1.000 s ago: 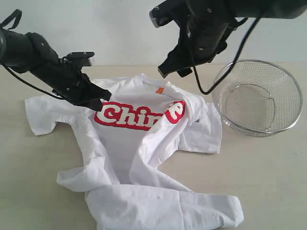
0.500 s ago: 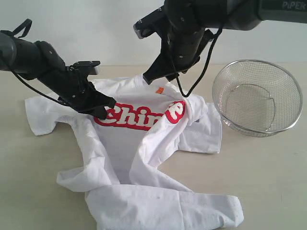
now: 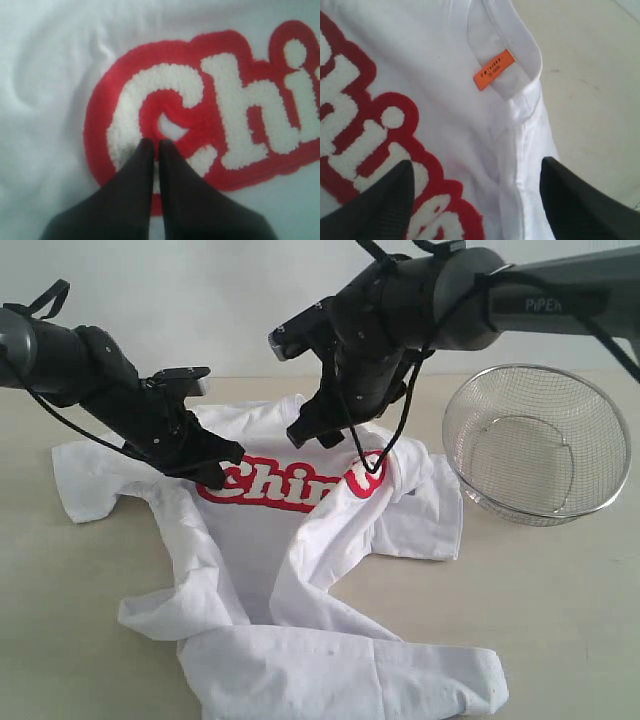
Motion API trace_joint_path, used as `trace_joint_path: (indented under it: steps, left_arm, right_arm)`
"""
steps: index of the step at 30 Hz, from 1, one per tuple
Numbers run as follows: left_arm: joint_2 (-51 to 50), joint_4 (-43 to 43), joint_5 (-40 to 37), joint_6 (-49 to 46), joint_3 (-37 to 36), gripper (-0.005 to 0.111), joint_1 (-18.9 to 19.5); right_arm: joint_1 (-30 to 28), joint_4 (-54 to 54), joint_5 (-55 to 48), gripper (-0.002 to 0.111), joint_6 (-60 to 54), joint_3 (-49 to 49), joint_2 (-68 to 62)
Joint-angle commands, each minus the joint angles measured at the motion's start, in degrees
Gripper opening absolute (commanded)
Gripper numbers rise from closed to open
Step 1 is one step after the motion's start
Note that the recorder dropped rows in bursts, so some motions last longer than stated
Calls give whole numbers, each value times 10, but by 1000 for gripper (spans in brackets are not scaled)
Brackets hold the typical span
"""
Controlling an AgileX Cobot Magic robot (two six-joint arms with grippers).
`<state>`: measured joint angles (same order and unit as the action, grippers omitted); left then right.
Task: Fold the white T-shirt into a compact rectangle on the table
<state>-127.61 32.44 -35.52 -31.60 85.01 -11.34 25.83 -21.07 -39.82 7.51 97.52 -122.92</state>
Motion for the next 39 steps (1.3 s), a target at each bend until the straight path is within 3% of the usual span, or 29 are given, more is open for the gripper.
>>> trace_joint_path:
  steps: [1, 14, 19, 24, 30, 35, 39]
  left_arm:
    - [-5, 0, -26, 8, -1, 4, -7]
    - [-12, -1, -31, 17, -1, 4, -7]
    - [-15, -2, -31, 21, -1, 4, -7]
    - [-15, -3, -31, 23, -1, 4, -7]
    - [-15, -3, -31, 25, -1, 4, -7]
    - [-15, -5, -9, 33, -1, 4, -7]
    - [-15, -29, -1, 63, -1, 4, -7]
  right_arm:
    - [-4, -24, 21, 63, 6, 4, -11]
    - [-60, -18, 19, 60, 13, 37, -62]
    - [-60, -18, 16, 37, -7, 66, -82]
    - [-60, -18, -5, -1, -29, 98, -103]
    - [-94, -39, 1, 0, -54, 192, -131]
    - [-150, 4, 1, 0, -54, 304, -182]
    - [-185, 94, 49, 0, -75, 338, -199]
